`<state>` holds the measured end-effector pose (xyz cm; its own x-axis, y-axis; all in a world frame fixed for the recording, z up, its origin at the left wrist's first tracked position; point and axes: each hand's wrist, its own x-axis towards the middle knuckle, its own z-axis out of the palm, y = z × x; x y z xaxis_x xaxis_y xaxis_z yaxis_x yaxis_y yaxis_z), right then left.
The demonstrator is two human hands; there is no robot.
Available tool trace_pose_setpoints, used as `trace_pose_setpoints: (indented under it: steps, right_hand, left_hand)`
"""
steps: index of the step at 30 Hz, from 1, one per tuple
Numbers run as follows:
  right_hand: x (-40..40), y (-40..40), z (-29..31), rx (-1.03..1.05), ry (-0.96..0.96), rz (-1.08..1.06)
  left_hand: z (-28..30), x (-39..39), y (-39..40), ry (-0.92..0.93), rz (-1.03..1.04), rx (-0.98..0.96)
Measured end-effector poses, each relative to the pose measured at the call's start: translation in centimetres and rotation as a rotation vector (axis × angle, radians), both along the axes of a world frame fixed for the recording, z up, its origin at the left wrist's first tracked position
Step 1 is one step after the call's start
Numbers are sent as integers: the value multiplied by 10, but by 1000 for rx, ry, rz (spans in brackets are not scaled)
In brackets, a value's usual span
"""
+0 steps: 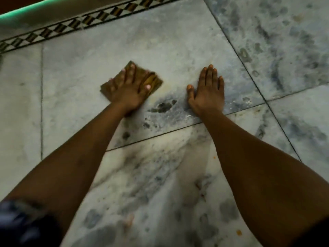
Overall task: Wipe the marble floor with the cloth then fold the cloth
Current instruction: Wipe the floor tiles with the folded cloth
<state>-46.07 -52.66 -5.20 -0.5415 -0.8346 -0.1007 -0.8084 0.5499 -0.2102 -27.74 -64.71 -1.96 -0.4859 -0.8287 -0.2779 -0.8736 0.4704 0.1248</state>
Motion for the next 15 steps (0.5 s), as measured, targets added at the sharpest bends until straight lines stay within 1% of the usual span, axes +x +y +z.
trace_pose_setpoints:
  steps: [2,5,7,9,10,12,15]
  right_hand:
    - [-4,-2,3,16,-35,25]
    - [-8,4,8,54,-94,91]
    - [4,18,6,28,-75,109]
    - [24,34,3,-16,-44,92]
    - [33,40,1,-28,-34,91]
    - [38,44,-1,-39,-23,96]
    - [34,41,-2,-30,-20,90]
  left_hand:
    - [4,-37,-1,47,52,84]
    - [-1,-57,31,60,-57,66]
    - [-6,-33,62,66,-157,-3]
    - [-8,11,83,92,-201,-30]
    - [-7,32,87,88,-186,-33]
    - [-5,57,71,76,-87,-36]
    - [-4,38,25,35,108,-12]
